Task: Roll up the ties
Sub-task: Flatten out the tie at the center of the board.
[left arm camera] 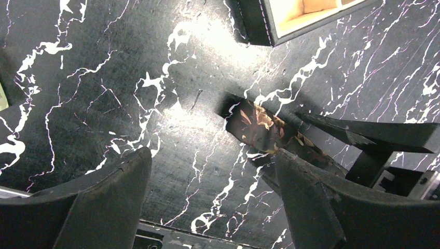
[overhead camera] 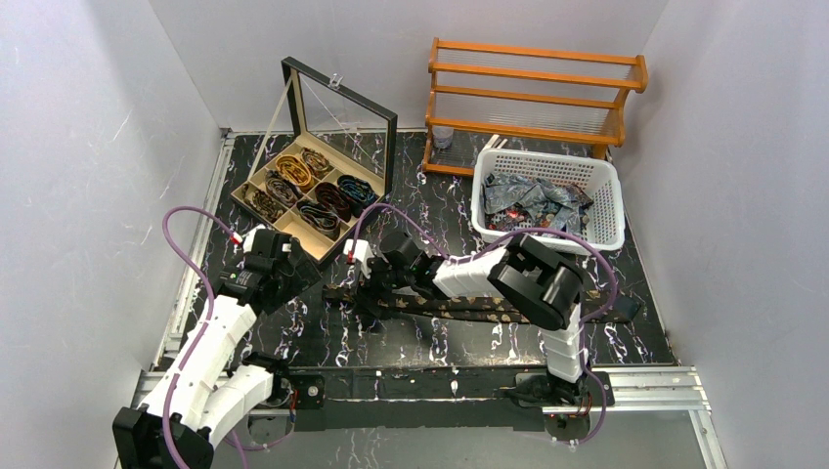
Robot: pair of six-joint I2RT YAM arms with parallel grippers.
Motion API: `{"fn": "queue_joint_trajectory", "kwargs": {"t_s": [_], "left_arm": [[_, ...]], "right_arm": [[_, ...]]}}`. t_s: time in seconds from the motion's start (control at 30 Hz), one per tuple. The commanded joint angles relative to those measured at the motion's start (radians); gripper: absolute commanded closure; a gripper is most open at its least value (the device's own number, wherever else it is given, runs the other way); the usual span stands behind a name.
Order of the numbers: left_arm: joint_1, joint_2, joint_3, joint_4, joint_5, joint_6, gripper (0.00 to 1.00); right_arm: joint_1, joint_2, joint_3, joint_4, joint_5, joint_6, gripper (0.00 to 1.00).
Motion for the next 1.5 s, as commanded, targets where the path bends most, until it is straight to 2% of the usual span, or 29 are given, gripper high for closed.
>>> {"fn": "queue_joint_trajectory", "kwargs": {"t_s": [0.0, 0.03, 0.13, 0.43, 0.53, 0.73, 0.83, 0.93, 1.03, 1.17, 1.27, 1.47], "left_arm": [[0.004, -0.005, 0.014, -0.021, -0.021, -0.008, 0.14], [0.004, -0.004, 0.01, -0.016, -0.017, -0.011, 0.14], [0.003, -0.004, -0.019, 0.012, 0.018, -0.016, 0.14], [0.003, -0.064, -0.169, 0.208, 0.237, -0.067, 0.15], [0.004, -0.086, -0.23, 0.298, 0.325, -0.083, 0.15], [0.001, -0.138, -0.318, 0.376, 0.379, -0.094, 0.14], [0.002, -0.19, -0.379, 0.402, 0.391, -0.121, 0.15], [0.002, -0.257, -0.448, 0.442, 0.419, -0.148, 0.16], [0.0, -0.302, -0.495, 0.474, 0.443, -0.165, 0.19], [-0.014, -0.343, -0.538, 0.497, 0.465, -0.177, 0.21], [-0.026, -0.364, -0.569, 0.507, 0.447, -0.194, 0.25], [-0.04, -0.339, -0.584, 0.539, 0.451, -0.162, 0.39]], "right_arm": [[0.014, 0.03, 0.035, -0.009, -0.048, -0.077, 0.35], [0.018, 0.027, 0.025, -0.023, -0.047, -0.094, 0.42], [0.021, -0.003, -0.03, -0.072, -0.071, -0.143, 0.52], [0.007, -0.163, -0.165, -0.309, -0.065, -0.297, 0.6], [0.002, -0.176, -0.16, -0.32, -0.07, -0.301, 0.53], [0.001, -0.158, -0.068, -0.321, -0.011, -0.211, 0.36], [-0.002, -0.211, -0.06, -0.263, -0.009, -0.114, 0.22], [-0.002, -0.277, -0.101, -0.158, 0.065, 0.019, 0.17], [-0.002, -0.328, -0.147, -0.083, 0.234, 0.226, 0.15], [-0.002, -0.394, -0.164, -0.153, 0.381, 0.344, 0.16], [-0.002, -0.439, -0.183, -0.174, 0.408, 0.387, 0.19], [-0.013, -0.476, -0.16, -0.272, 0.452, 0.481, 0.26]]}}
